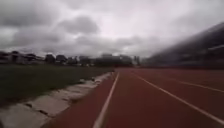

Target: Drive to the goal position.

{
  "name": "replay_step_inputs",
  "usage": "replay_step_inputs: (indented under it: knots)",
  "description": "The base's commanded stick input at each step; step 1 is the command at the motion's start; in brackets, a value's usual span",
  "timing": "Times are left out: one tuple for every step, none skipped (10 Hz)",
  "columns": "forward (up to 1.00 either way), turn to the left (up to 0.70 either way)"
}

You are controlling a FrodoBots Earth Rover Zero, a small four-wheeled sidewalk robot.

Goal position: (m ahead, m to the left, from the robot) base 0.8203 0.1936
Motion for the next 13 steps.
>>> replay_step_inputs:
  knots:
    - [0.70, 0.00]
    - [0.70, 0.00]
    - [0.70, 0.00]
    - [0.70, 0.00]
    - [0.41, 0.00]
    - [0.03, 0.00]
    - [0.00, 0.00]
    - [0.00, 0.00]
    - [0.00, 0.00]
    - [0.00, 0.00]
    - [0.00, 0.00]
    - [0.00, 0.00]
    - [0.00, 0.00]
